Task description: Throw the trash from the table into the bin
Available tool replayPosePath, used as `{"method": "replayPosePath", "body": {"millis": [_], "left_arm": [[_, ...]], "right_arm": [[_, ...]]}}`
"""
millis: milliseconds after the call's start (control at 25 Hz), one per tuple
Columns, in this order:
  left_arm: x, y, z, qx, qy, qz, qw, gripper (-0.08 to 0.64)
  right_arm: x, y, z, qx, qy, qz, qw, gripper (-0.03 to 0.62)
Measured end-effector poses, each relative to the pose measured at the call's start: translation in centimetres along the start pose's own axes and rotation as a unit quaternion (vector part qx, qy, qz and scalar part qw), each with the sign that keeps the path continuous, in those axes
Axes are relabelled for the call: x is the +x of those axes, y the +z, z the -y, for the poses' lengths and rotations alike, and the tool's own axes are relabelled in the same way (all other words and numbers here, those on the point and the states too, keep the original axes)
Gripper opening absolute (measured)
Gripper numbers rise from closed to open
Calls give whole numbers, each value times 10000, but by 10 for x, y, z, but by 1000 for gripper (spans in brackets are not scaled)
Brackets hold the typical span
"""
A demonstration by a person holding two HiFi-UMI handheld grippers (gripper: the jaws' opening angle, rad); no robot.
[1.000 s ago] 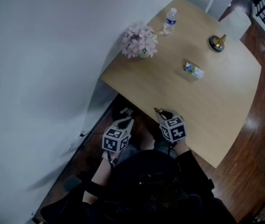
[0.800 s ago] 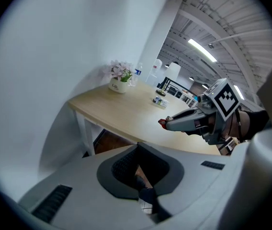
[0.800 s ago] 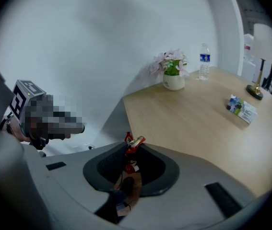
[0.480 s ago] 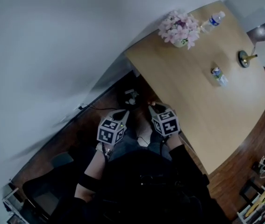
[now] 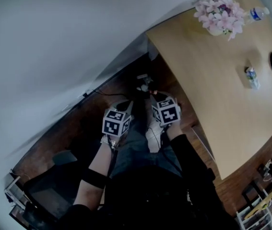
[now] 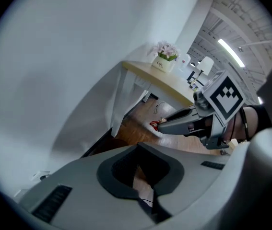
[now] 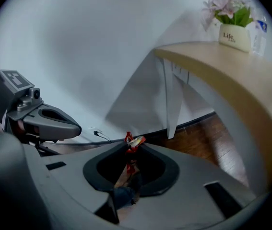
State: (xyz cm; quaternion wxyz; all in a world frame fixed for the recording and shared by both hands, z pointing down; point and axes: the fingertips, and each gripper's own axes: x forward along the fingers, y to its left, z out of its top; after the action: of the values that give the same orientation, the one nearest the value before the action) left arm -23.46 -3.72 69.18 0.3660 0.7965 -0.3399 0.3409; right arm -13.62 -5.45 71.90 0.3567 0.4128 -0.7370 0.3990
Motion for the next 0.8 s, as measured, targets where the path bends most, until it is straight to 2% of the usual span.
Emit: {"method": "replayPosePath", "body": {"millis": [320,600,800], "left_arm": [[78,-42,-44,-162,-13,-67,9998,2],[122,-74,-63,-215,47,-263,9994,2],[134,-89,-63,-313,26,-318,9990,2]], "right_arm": [[113,-45,36,270,-152,-39,9995,71],[192,-90,59,320,-200,-585,9976,74],[217,-91,51,354,141,-498,9980,95]]}}
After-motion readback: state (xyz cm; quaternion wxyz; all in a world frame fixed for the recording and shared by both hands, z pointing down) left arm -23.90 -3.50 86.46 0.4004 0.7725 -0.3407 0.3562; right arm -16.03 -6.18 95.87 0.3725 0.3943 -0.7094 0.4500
